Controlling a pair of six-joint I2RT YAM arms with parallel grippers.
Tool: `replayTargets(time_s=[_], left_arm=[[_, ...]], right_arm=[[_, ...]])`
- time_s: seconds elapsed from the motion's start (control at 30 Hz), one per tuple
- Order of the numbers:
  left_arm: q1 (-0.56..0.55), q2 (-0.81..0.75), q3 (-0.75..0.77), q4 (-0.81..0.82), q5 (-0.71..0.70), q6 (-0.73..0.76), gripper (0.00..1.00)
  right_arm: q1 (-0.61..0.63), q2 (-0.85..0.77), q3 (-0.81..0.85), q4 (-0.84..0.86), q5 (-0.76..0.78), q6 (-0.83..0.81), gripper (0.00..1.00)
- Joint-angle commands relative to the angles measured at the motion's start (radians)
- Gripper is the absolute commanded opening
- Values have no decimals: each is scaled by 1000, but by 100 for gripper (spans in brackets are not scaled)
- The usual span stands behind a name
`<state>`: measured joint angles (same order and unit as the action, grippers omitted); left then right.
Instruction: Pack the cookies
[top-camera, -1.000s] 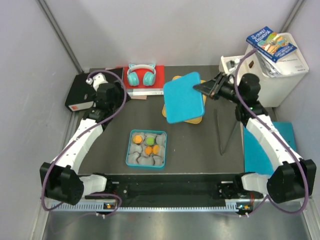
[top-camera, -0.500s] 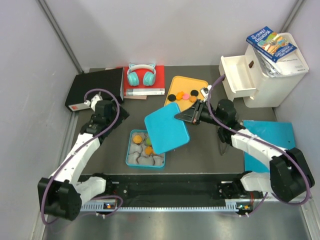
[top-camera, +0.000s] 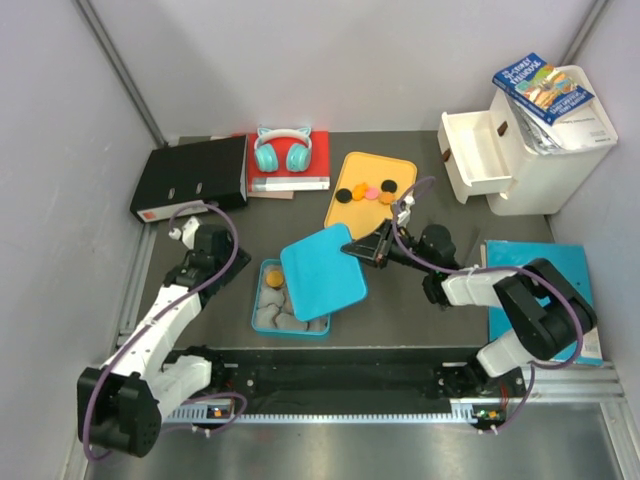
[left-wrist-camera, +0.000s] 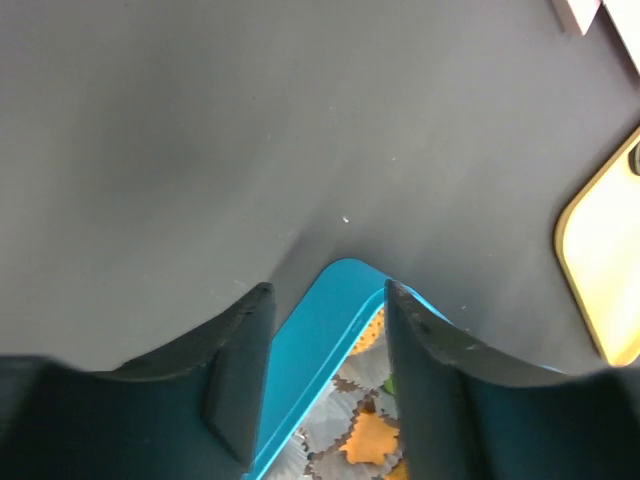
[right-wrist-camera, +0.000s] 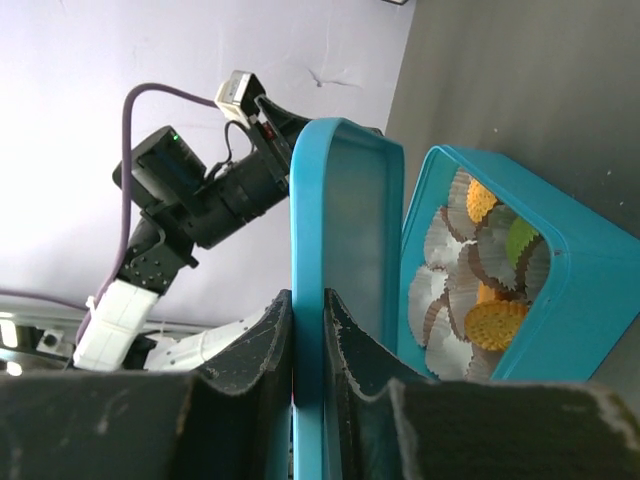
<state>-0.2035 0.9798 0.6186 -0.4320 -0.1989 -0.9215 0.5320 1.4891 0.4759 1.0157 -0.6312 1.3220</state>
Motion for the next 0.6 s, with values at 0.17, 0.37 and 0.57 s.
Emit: replayTargets(time_s=[0.17, 0.37, 0.57], left_arm=[[-2, -10, -29, 48, -2, -27, 22], [-8, -4, -57, 65, 19, -33, 8], [-8, -4, -75, 78, 24, -39, 8]], right_arm=[[29, 151, -85, 504, 105, 137, 0], [54, 255, -120, 595, 149, 140, 0], [59, 270, -118, 593, 146, 132, 0]])
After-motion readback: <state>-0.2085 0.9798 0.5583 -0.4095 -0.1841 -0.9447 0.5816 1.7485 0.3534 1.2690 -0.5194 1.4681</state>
